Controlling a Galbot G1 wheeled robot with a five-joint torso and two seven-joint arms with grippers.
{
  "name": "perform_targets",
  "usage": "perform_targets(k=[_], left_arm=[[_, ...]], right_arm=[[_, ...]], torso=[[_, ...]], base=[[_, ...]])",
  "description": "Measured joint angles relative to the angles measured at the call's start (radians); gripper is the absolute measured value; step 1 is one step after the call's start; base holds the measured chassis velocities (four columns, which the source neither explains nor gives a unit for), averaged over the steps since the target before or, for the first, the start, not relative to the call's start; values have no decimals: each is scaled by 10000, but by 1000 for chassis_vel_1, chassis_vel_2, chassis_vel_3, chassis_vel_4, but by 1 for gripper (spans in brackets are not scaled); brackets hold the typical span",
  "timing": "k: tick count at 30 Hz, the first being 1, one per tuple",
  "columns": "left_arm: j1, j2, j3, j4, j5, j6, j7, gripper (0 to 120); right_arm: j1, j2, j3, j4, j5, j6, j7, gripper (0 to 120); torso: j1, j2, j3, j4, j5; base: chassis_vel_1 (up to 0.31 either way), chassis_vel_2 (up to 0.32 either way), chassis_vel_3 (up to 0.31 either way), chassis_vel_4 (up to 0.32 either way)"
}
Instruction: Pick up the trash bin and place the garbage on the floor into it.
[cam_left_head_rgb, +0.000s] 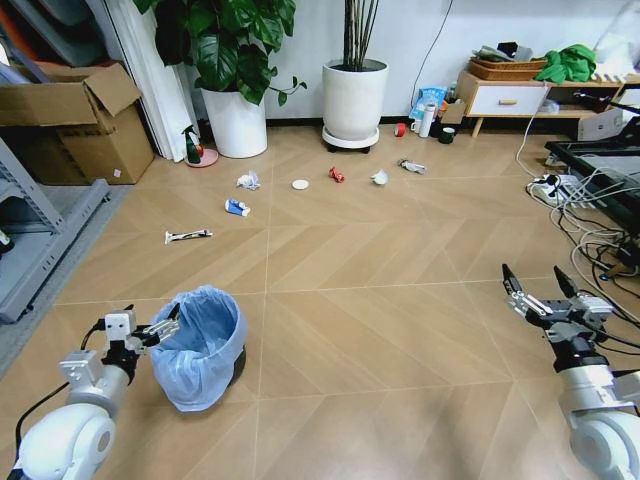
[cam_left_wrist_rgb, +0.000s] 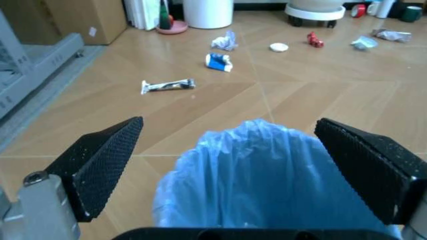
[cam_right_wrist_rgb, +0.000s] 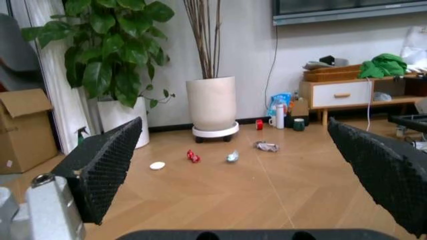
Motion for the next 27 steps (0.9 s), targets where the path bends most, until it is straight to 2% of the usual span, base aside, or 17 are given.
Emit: perform_targets(k=[4,13,17,22,27], left_arm=[[42,-15,-171,85,-117,-11,-11,100],[-283,285,424,226,-718,627,-670,100],[-609,831,767,523,-1889,1363,-1484,100],[-1107,1166,1246,1062,-2493,1707,-1885,100],[-2090,1566,1969,1756,-3305,2182,-2314,100]], right_arm=[[4,29,42,-51,0,11,-28,100],[647,-199,-234,-658,-587,588,-222,100],[934,-369,-389,-953,-645,719,-330,100],[935,-327,-484,-990,-691,719,-371,100],[896,-235,-512,-991,-715,707,-379,100]], torso=[[0,0,0,2,0],[0,1,0,0,2],[0,1,0,3,3],[0,1,1,2,-1],[0,1,0,-1,1]], base=[[0,0,0,0],[0,0,0,0],[0,0,0,0],[0,0,0,0],[0,0,0,0]])
